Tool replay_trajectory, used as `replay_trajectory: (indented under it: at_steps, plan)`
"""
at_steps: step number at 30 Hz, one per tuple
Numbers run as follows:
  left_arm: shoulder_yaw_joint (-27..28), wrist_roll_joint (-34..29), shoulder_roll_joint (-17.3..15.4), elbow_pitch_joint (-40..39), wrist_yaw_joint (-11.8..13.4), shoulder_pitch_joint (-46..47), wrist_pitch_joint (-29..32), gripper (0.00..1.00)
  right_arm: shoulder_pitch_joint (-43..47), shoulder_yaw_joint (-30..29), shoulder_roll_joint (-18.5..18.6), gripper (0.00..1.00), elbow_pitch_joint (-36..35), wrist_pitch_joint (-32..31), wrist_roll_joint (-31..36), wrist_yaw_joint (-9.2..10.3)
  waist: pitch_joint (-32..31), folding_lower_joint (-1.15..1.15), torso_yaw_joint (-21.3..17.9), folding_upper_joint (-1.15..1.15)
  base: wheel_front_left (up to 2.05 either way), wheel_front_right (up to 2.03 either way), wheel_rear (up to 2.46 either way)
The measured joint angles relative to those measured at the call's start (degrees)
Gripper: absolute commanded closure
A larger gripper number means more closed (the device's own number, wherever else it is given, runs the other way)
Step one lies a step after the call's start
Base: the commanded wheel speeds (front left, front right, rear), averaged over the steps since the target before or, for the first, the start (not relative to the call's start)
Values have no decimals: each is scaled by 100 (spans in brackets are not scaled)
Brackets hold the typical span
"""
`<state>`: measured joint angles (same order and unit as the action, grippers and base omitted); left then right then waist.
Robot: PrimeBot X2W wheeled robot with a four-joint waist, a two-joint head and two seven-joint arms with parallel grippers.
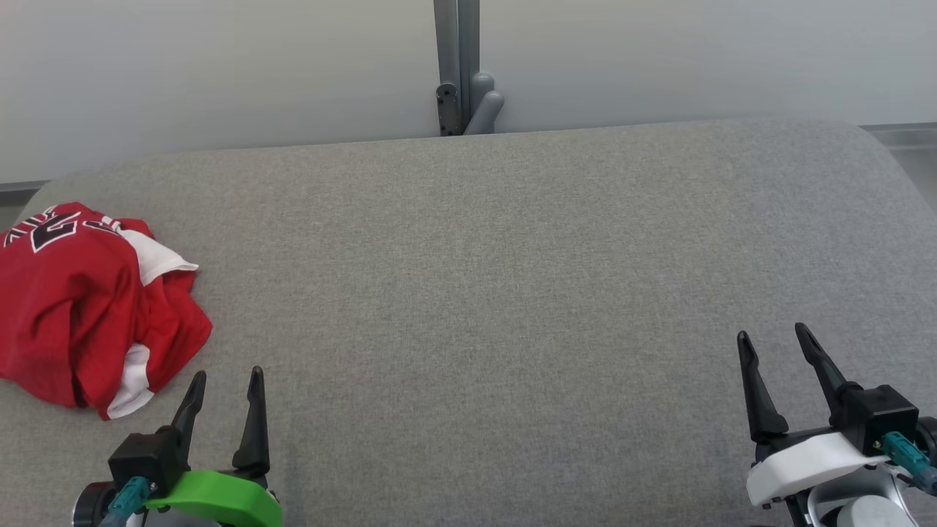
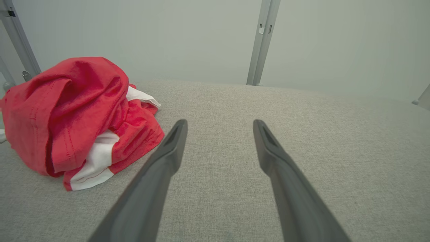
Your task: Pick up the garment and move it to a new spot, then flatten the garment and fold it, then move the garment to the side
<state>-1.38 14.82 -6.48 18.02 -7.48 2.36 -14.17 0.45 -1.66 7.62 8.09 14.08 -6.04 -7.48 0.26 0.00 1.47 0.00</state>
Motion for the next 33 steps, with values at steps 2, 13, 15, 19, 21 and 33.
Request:
replay_trajectory:
  at_steps: [2,13,15,19,21,33]
  plan:
    - [14,-56,-1,10,0,-3,-11,0,9,12,24,0,26,18,24,0,-1,0,9,0,0,0,0]
    - [76,-275,-4,46,0,-46,-97,0,22,69,66,0,89,97,288,-1,-12,0,20,0,0,0,0]
    - [76,-250,-3,55,0,-46,-97,0,22,81,67,0,98,97,287,-1,-11,0,21,0,0,0,0]
    - [85,-225,-1,63,0,-45,-97,0,22,98,67,0,129,97,268,-1,-11,0,15,0,0,0,0]
    - [87,-225,-1,66,0,-45,-97,0,22,99,69,0,144,97,259,-1,-12,0,17,0,0,0,0]
    - [23,-208,21,68,-1,31,-97,0,108,114,62,0,137,98,225,-1,-26,0,339,0,0,0,0]
